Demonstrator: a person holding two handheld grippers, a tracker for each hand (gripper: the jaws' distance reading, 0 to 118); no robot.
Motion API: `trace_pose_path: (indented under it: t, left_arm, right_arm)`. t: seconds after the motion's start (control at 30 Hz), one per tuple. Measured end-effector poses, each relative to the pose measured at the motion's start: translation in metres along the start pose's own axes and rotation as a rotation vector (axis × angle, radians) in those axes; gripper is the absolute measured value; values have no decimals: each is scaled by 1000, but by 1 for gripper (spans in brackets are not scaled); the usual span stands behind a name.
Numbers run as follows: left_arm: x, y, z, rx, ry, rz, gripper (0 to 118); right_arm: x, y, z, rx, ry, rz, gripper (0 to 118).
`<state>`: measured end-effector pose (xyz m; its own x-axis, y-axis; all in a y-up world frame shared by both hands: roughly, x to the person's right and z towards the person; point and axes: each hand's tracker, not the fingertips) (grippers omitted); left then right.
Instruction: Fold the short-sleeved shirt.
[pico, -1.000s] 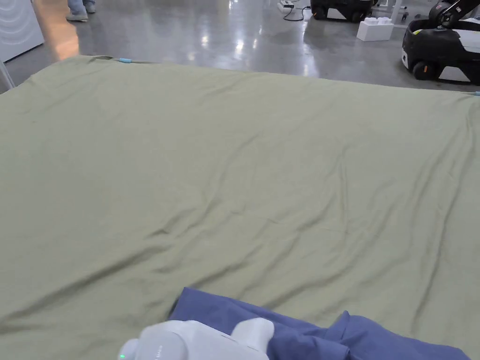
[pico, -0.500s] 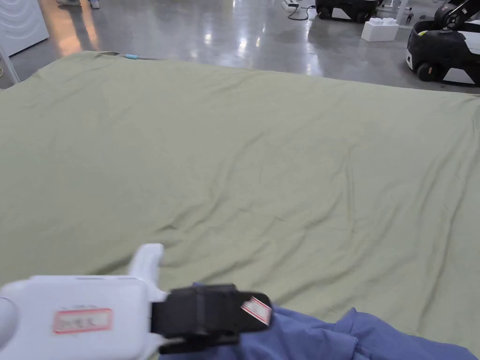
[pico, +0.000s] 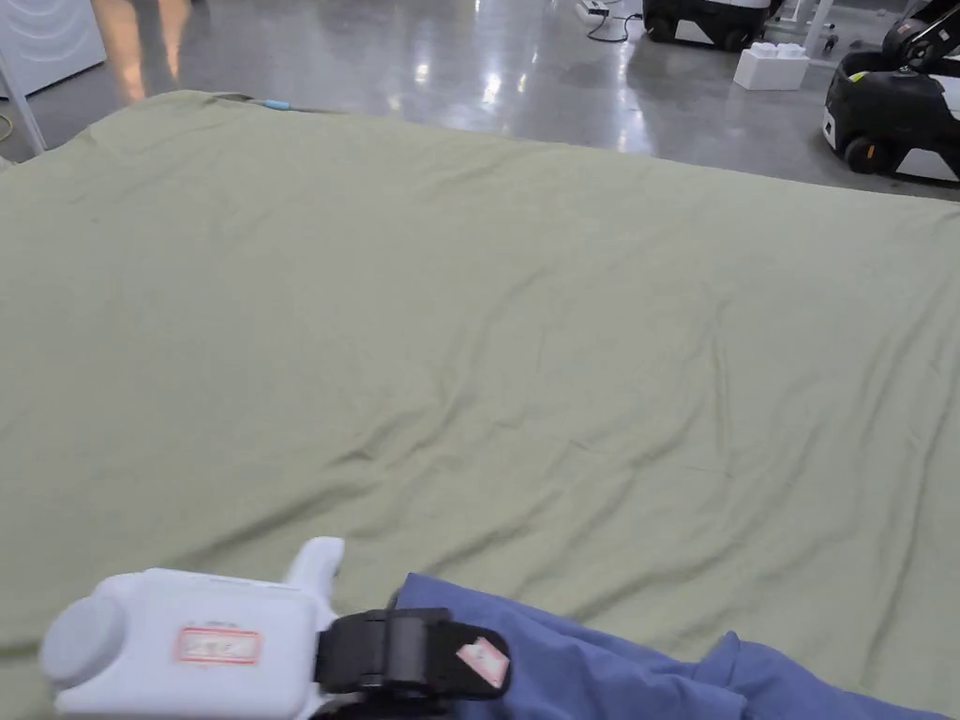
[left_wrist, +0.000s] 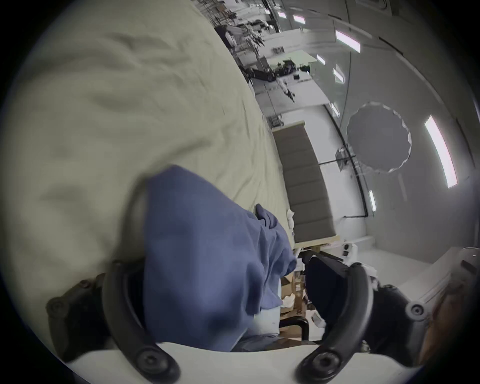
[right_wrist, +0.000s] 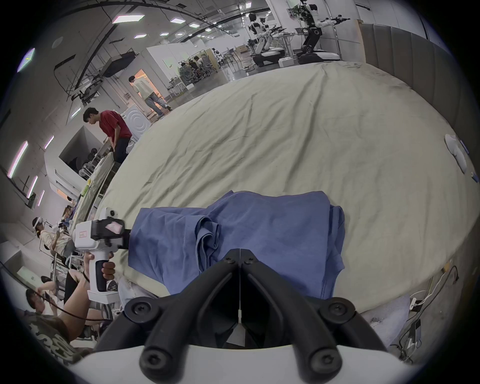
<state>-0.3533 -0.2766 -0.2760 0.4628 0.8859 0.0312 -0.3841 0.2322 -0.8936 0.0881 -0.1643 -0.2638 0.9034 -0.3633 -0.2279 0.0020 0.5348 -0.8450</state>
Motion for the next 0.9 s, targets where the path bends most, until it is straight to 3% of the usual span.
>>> trace_pose_path:
  t: [0.03, 0.07, 0.1, 0.13, 0.2, 0.23, 0.33, 0.47, 0.7, 0.9]
  left_arm:
    - [4, 1, -9, -12, 33, -21, 104]
    - [3, 7, -11, -18, 95, -31, 82]
    - [2, 9, -13, -4, 177, -20, 23]
    - [-4, 9, -14, -14, 243, 11, 16]
    - [-18, 6, -3, 21, 69, 171, 16]
    - [-17, 4, 3, 19, 61, 190, 16]
    - [-5, -7, 17, 28, 125, 97, 16]
    - [-6, -13, 63, 95, 132, 142, 16]
    - [9, -11, 145, 314, 424, 199, 16]
    - [64, -10, 97, 269, 314, 132, 16]
  right_arm:
    - [-1, 0, -1, -2, 2, 2, 3]
    - [-2, 0, -1, -2, 3, 5, 3]
    - [-3, 0, -1, -2, 0, 8, 3]
    - [-3, -1, 0, 0, 0, 8, 3]
    - [-2, -1, 1, 6, 4, 4, 3]
    - [-1, 0, 3, 9, 3, 2, 3]
    - [2, 1, 8, 23, -14, -8, 3]
    - [9, 1, 14, 39, -35, -17, 3]
    - [16, -2, 12, 39, -32, -33, 3]
    - [17, -5, 3, 9, -9, -45, 3]
